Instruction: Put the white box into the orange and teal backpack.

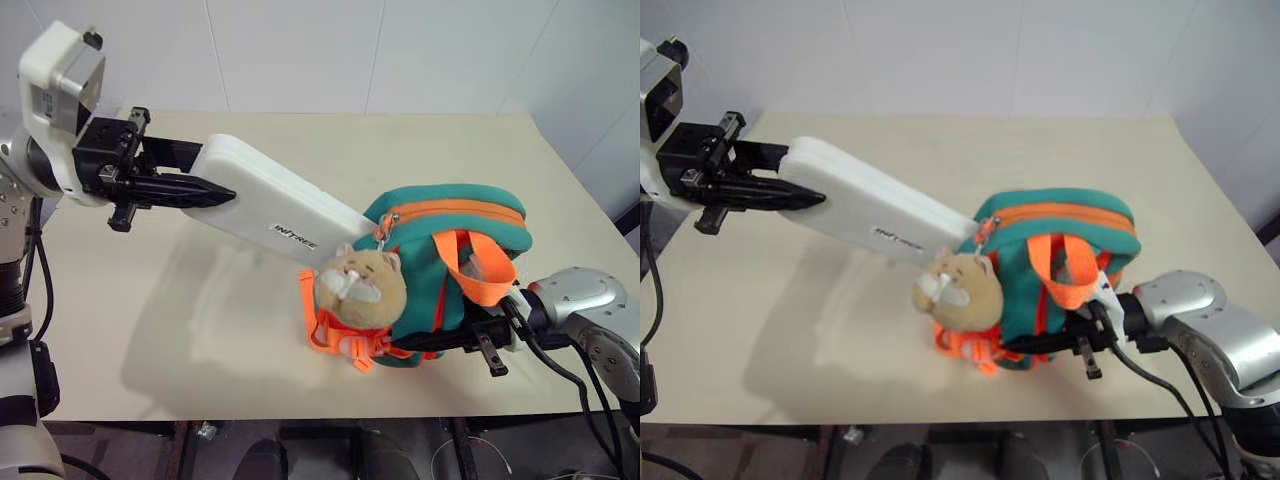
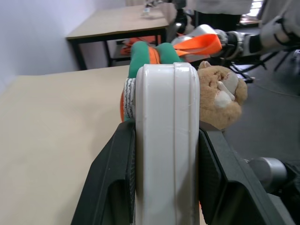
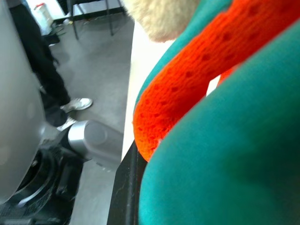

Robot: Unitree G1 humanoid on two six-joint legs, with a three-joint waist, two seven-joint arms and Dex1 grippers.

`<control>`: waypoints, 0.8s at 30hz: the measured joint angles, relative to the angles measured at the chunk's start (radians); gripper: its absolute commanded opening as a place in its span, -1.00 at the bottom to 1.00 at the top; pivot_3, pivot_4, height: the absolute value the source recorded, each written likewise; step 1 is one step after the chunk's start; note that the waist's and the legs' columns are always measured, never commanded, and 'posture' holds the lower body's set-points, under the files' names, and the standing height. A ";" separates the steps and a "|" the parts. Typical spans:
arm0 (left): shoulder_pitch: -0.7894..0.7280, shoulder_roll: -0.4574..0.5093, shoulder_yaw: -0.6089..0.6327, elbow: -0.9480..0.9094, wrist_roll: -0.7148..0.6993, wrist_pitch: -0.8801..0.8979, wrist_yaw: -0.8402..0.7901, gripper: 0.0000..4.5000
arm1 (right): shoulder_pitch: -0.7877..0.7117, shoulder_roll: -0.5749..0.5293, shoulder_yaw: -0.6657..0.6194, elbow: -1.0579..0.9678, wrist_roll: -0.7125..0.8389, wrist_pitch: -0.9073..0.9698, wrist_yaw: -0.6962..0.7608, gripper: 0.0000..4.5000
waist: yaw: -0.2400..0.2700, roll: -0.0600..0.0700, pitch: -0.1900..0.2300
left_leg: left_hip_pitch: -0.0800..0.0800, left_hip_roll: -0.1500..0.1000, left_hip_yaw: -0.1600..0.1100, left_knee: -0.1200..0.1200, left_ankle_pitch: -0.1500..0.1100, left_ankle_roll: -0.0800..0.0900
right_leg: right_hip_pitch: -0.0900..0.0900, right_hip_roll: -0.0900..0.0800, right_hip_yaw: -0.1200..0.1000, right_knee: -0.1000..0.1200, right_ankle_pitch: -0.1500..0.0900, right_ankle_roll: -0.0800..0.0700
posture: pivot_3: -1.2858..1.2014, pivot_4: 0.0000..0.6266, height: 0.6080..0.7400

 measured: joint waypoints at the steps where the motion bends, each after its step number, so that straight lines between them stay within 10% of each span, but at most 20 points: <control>1: 0.000 0.000 0.006 0.010 0.002 -0.001 0.003 -0.41 | 0.000 0.009 0.000 -0.005 0.003 0.008 -0.011 -0.74 | 0.000 0.000 0.000 | 0.000 0.000 0.000 0.000 0.000 0.000 | 0.000 0.000 0.000 0.000 0.000 0.000 | 0.03 -0.52 1.00; 24: 0.047 -0.282 -0.076 -0.020 0.039 0.020 0.115 -0.41 | 0.005 0.064 0.024 -0.044 0.016 0.033 -0.095 -0.74 | 0.002 0.000 0.000 | -0.001 0.000 -0.001 0.001 0.000 0.000 | 0.001 0.000 0.000 0.001 0.000 0.000 | 0.03 -0.52 1.00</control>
